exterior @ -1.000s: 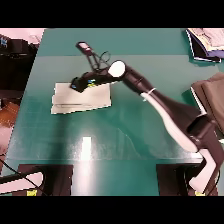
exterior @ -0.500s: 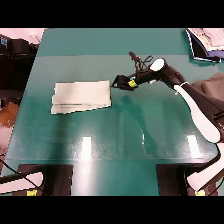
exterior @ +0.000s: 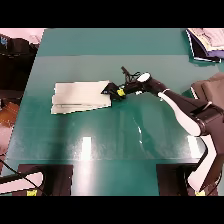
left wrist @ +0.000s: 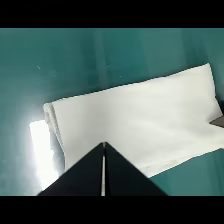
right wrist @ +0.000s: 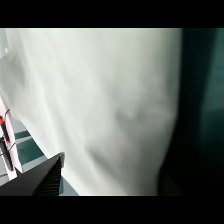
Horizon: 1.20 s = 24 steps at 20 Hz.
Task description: Fold the shirts.
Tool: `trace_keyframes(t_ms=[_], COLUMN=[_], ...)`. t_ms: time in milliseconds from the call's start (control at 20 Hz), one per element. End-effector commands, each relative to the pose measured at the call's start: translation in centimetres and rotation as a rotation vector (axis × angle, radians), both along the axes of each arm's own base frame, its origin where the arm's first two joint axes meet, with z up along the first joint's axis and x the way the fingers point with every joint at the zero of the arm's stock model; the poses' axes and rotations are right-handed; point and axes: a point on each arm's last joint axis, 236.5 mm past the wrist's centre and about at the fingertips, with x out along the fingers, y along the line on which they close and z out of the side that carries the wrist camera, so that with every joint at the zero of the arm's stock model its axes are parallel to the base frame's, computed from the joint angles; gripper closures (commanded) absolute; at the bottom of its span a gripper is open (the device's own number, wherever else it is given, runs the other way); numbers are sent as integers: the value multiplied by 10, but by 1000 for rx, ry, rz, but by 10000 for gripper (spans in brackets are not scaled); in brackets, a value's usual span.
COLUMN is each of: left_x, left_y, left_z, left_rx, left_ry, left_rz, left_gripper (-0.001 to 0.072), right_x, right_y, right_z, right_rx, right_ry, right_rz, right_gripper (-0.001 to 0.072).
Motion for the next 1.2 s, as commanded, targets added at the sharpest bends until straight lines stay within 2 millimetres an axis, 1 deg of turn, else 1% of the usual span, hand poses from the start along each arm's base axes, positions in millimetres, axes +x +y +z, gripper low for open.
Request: trace_keyframes(t_ms=[0, 50, 100, 150, 250, 300, 350, 400, 450, 500, 600, 650, 750, 850, 900, 1000, 1100, 1150], left_x=[0, 0, 0, -1, -5, -5, -5, -6, -7, -9, -11, -11, -11, -11, -11, -11, -11, -12], left_y=[0, 0, 0, 0, -1, -1, -1, -1, -1, -1, -2, -2, -2, -2, -2, -6, -13, -17], left_z=[1, 1, 1, 0, -3, -3, -3, -4, -5, -6, -7, -7, -7, -7, -7, -6, -4, -2], left_rx=[4, 4, 4, 4, 5, 6, 6, 6, 6, 7, 8, 8, 8, 6, 5, -8, -37, -54], left_ry=[-5, -5, -3, 3, 20, 23, 23, 26, 33, 40, 48, 51, 52, 52, 52, 51, 46, 45], left_rz=[-4, -3, -4, -6, -11, -13, -12, -13, -16, -18, -22, -23, -23, -21, -22, -29, -44, -53], left_gripper=[677, 677, 677, 677, 677, 676, 676, 677, 677, 677, 677, 676, 676, 676, 676, 676, 677, 676], right_x=[4, 7, 11, 13, 20, 23, 26, 29, 34, 40, 54, 63, 79, 93, 96, 99, 97, 95], right_y=[39, 49, 57, 64, 68, 67, 65, 58, 47, 30, -16, -45, -112, -190, -228, -303, -373, -404], right_z=[-2, 2, 5, 9, 16, 20, 25, 28, 34, 41, 63, 77, 112, 149, 166, 197, 220, 227], right_rx=[32, 40, 48, 54, 59, 58, 56, 33, 3, -41, -150, -206, -313, -413, -452, -520, -571, -595], right_ry=[-42, -67, -90, -109, -157, -192, -215, -238, -259, -281, -345, -377, -441, -489, -505, -530, -545, -552], right_rz=[18, 25, 27, 32, 25, 35, 35, 41, 47, 49, 55, 45, 3, -85, -135, -256, -380, -429], right_gripper=[123, 143, 180, 329, 628, 697, 698, 699, 700, 700, 701, 700, 701, 700, 700, 700, 701, 701])
